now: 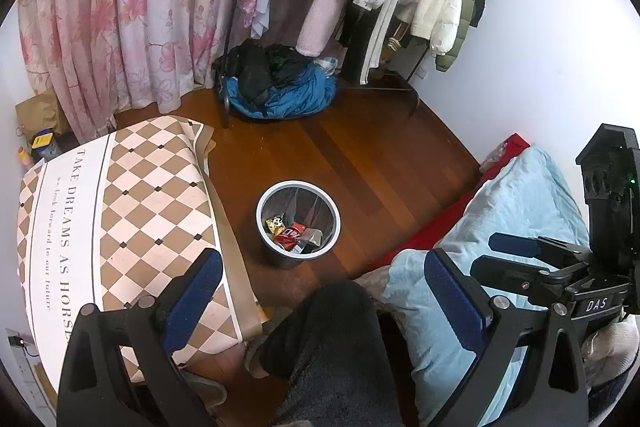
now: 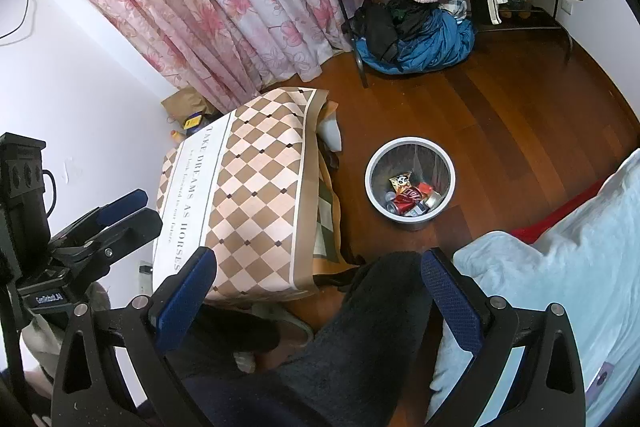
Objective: Collect trash
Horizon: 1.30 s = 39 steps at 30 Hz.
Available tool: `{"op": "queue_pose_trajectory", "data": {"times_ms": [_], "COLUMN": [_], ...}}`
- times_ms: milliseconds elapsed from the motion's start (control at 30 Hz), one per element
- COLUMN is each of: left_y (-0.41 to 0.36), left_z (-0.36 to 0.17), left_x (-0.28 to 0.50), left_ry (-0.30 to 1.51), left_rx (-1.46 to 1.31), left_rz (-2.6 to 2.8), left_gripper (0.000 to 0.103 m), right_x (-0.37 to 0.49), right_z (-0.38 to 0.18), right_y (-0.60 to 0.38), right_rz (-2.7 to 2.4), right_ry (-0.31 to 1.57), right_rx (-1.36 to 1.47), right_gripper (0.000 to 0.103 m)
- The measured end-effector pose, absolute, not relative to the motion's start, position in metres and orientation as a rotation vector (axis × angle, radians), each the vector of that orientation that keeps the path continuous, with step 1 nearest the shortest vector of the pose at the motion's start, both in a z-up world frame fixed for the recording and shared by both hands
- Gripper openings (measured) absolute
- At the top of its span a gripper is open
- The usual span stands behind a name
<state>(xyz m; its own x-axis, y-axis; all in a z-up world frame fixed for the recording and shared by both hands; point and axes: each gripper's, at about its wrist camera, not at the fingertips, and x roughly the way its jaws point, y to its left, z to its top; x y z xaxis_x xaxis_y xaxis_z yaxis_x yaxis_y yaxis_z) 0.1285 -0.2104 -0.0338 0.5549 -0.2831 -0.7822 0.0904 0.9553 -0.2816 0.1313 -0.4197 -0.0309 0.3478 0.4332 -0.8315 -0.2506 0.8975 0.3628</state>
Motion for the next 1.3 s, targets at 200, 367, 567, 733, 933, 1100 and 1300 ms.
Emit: {"op": "queue_pose_trajectory", "data": {"times_ms": [200, 367, 567, 733, 933, 1100, 1300], "left_y": [-0.2106, -0.2111, -0.2105, -0.2096, -0.2094, -0.2085, -0.2078], "left_z": [-0.0339, -0.034, -0.0338, -0.0338, -0.0339, -0.0344, -0.0338], "left_x": [0.128, 0.1273, 0.1276, 0.1275, 0.1275, 0.1274, 0.1274], "left_ry": [0.956, 0.955, 0.957, 0.956, 0.955, 0.956, 0.954], "left_rx": [-0.217, -0.219, -0.221, -0.22, -0.224, -0.221, -0.224], "left_rz": [-0.225, -0.224, -0.226, -0.227, -0.226, -0.226, -0.229], "left_gripper": [0.103, 0.103, 0.103, 0.103, 0.103, 0.103, 0.103], "right_x": [0.1289, 0.1285, 0.127, 0.127, 0.1267, 0.1265, 0.1262], "right_z": [-0.0302, -0.0299, -0.03, -0.0308, -0.0297, -0.0304, -0.0305], "right_y": [-0.417, -0.4163, -0.4143, -0.4136, -0.4131, -0.4127, -0.4118], "right_rz": [0.445, 0.446, 0.443, 0.439, 0.441, 0.439, 0.438], "right_ry": [1.133, 1.133, 1.131, 1.132, 1.132, 1.131, 1.131], "right_rx": [0.185, 0.184, 0.186, 0.187, 0.186, 0.185, 0.188], "right_gripper": [0.103, 0.103, 0.103, 0.103, 0.103, 0.103, 0.103]}}
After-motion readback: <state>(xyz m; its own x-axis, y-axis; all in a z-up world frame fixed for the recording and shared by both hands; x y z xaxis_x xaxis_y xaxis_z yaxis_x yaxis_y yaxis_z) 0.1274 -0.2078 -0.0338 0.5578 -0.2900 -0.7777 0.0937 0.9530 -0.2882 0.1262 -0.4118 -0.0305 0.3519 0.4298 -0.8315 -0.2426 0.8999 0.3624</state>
